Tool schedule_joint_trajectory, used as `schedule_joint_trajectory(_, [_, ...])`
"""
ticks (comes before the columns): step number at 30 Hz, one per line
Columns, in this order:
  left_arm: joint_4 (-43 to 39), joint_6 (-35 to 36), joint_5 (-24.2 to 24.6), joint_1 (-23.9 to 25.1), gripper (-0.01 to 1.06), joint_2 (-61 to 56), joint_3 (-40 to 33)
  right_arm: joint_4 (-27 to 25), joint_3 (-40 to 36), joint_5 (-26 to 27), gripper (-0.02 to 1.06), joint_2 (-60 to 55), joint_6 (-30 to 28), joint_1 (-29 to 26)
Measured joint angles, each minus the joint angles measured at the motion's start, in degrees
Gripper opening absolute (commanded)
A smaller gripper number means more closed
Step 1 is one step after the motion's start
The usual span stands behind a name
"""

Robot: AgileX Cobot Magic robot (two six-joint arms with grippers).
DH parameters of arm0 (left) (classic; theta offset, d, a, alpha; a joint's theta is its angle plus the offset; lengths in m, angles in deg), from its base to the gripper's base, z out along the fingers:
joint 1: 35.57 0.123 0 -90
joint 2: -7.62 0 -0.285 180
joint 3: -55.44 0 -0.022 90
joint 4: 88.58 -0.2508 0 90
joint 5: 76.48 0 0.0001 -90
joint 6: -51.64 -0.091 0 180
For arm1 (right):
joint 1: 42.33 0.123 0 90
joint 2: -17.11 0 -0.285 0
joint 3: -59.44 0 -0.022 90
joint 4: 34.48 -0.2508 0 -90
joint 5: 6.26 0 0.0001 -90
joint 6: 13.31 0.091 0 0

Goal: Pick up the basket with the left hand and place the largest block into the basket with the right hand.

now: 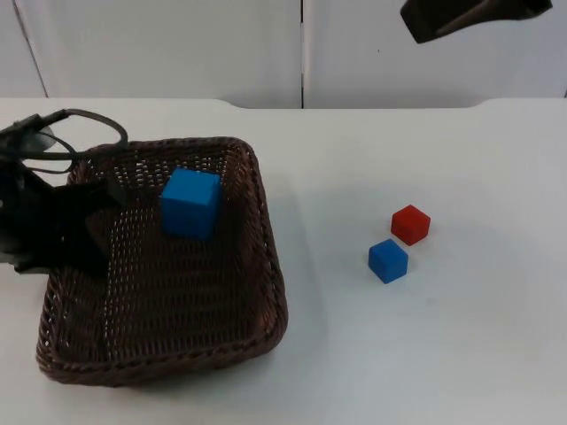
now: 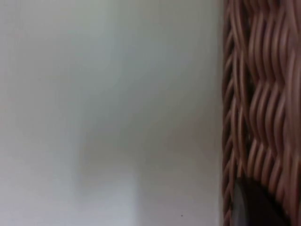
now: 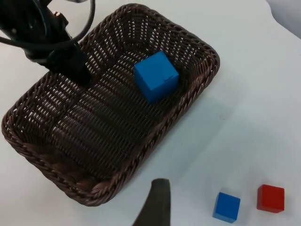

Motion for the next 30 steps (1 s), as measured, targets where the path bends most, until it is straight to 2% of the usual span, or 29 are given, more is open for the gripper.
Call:
schedule_joint_trajectory(1, [0.1,-0.1,0.0,0.0,0.09,0.1,0.0,0.0,0.0,0.0,0.74,0.0,0.1,0.0])
schedule_joint_trajectory(3, [0.1,-0.2,0.2,0.0,0.24,0.1,0.0,0.0,0.0,0.0,0.74,0.0,0.1,0.0])
schedule_joint_trajectory(5, [0.2,-0.3,0.4,0.0,0.47,0.1,0.1,0.0,0.0,0.0,0.74,0.0,0.1,0.0])
schedule_joint_trajectory(6, [0.4,-0.4,1.1,0.0,0.47,0.1,0.1,0.0,0.0,0.0,0.74,0.0,0.1,0.0])
schedule_joint_trajectory(7, [0.6,-0.5,1.6,0.0,0.58,0.1,0.1,0.0,0.0,0.0,0.74,0.0,0.1,0.0])
schedule_joint_trajectory(10, [1.0,-0.5,3.8,0.0,0.81,0.1,0.1,0.0,0.0,0.0,0.74,0.0,0.1,0.0])
schedule_joint_trajectory(11, [1.0,-0.8,4.7,0.0,0.81,0.0,0.1,0.0,0.0,0.0,0.74,0.0,0.1,0.0])
schedule_joint_trajectory(14, [1.0,-1.7,6.1,0.0,0.90,-1.6,0.1,0.0,0.0,0.0,0.74,0.0,0.2,0.0])
schedule_joint_trajectory(21, [1.0,-2.8,6.1,0.0,0.90,-8.1,0.1,0.0,0.0,0.0,0.74,0.1,0.4,0.0])
schedule_joint_trajectory(30, [-0.3,-3.1,7.4,0.0,0.90,-22.4,0.1,0.0,0.0,0.1,0.74,0.1,1.6,0.0])
